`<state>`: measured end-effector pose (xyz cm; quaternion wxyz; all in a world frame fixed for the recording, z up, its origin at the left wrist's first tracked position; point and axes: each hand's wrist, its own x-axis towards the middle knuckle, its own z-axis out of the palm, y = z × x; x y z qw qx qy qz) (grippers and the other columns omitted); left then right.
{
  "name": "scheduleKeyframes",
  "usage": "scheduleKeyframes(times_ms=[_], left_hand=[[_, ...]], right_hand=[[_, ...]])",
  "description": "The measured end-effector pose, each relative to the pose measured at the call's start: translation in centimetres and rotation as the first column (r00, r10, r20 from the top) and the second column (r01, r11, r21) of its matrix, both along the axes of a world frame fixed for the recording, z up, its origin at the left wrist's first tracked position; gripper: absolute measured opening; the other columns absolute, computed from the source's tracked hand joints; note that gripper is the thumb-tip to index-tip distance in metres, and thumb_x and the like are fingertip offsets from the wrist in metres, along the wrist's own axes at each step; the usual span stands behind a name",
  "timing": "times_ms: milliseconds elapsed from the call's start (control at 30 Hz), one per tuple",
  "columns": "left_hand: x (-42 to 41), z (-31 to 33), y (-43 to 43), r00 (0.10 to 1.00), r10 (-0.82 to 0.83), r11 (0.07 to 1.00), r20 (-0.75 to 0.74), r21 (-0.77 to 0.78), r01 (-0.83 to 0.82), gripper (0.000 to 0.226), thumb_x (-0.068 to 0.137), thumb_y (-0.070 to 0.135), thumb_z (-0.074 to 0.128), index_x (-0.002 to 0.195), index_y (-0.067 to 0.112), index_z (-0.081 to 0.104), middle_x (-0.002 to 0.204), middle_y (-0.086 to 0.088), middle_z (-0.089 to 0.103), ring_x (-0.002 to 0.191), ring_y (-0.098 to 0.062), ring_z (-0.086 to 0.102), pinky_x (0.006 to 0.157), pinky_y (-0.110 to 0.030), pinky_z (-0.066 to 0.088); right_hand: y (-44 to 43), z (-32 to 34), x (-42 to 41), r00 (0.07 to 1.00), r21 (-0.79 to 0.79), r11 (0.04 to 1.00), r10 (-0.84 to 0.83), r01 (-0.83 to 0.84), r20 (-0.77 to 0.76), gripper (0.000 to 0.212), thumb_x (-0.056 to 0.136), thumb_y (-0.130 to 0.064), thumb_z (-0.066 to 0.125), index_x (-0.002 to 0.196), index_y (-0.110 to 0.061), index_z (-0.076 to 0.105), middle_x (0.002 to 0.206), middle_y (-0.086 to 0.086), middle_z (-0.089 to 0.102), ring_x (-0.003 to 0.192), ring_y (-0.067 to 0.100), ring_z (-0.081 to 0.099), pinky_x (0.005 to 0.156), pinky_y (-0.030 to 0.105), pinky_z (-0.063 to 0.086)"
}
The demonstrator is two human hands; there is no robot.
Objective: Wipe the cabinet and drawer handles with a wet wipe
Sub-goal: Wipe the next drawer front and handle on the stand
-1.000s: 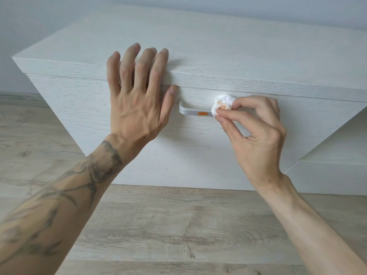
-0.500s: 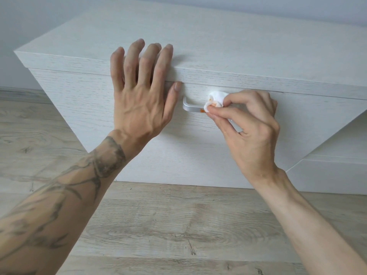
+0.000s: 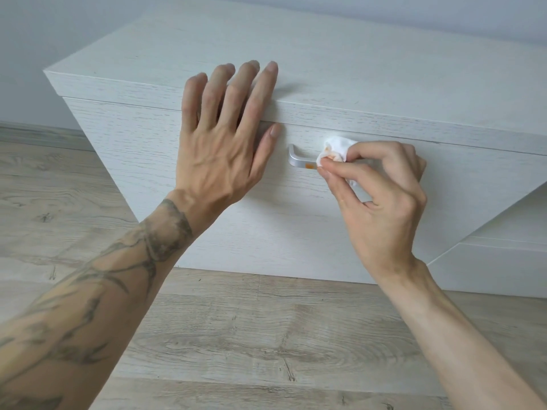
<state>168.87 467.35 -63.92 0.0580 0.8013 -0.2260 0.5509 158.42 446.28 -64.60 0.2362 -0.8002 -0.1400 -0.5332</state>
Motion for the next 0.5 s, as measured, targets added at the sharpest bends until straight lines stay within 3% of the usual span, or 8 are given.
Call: scheduleKeyframes(times_ms=[267,500], left_hand=[[0.9,-1.0,1.5,0.995,0.069,0.997,0.076,-0.02,-0.068,0.057,0.114,0.042,0.034,0.165,0.017,0.029,0.162,-0.018,0.044,0.153,-0.036,0.03,0.131,-0.047,0.005],[1.8,-1.4,1.3,0.987,0.09,0.995,0.136,-0.055,-0.084,0.057,0.112,0.043,0.033,0.164,0.018,0.033,0.156,-0.018,0.049,0.15,-0.036,0.032,0.131,-0.048,0.005]], right_hand=[[1.4,0.0,0.9,0.999,-0.054,0.998,0.041,-0.039,0.033,0.007,0.097,-0.015,0.082,0.092,-0.012,0.086,0.096,0.005,0.073,0.087,0.023,0.063,0.083,0.043,0.042],[1.2,-0.4,0.4,0.996,-0.083,0.996,-0.017,0.023,0.083,0.008,0.097,-0.012,0.082,0.09,-0.01,0.086,0.093,0.007,0.073,0.085,0.024,0.064,0.083,0.044,0.041]])
